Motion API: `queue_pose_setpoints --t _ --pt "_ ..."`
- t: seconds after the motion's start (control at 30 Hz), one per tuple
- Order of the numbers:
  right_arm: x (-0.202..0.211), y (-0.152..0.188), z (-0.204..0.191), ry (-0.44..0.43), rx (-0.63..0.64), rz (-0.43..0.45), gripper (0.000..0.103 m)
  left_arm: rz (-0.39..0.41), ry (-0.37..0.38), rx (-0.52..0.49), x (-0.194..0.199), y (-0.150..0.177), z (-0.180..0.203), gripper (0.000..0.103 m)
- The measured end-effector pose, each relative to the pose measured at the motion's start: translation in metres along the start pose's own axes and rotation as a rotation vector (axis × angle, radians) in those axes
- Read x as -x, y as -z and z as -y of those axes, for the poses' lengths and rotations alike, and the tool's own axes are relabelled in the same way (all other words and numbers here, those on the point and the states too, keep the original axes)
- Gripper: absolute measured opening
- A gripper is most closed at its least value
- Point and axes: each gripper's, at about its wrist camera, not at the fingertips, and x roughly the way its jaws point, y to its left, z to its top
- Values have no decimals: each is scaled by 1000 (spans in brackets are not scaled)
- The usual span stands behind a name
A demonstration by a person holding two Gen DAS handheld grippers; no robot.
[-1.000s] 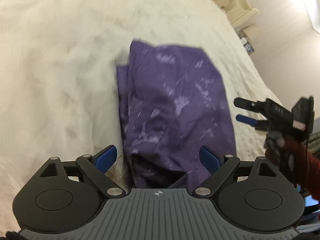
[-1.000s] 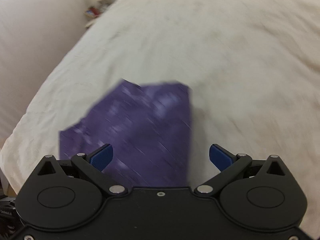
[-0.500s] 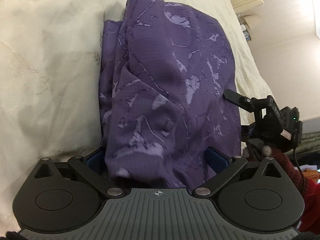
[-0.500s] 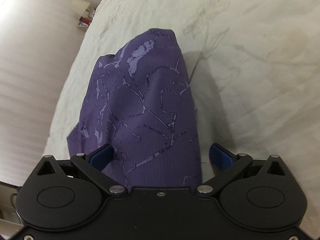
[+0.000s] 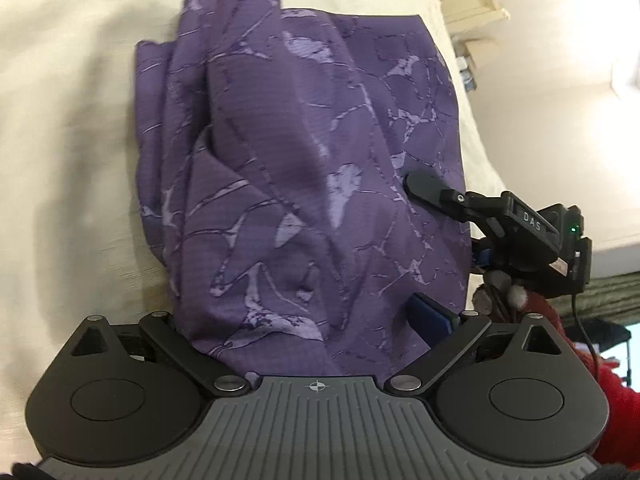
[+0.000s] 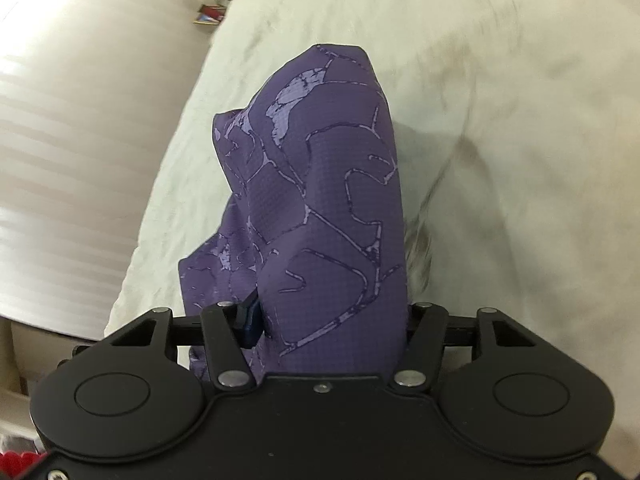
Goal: Fold large clothes
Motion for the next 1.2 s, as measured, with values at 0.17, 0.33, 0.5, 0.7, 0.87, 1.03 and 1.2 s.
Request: queue_pose_setpoints --t 0.17,0.33,0.5,0.7,0.87,1.03,1.2 --pt "44 -47 28 16 45 21 62 38 36 -9 -48 -19 52 99" --pt "104 -107 69 65 76 67 63 57 76 -50 -112 -55 112 99" --pt "152 -157 113 106 59 123 69 95 13 -90 -158 -80 150 98" --pt "159 -167 154 486 25 162 83 119 -270 -30 -175 -75 140 96" --pt "193 -144 153 423 87 261 94 203 -316 -123 -150 -54 162 95" --pt "217 -121 110 392 249 372 102 344 -441 -351 -121 -34 220 95" --pt "222 -108 76 406 342 410 102 457 -537 -513 -110 -18 286 95"
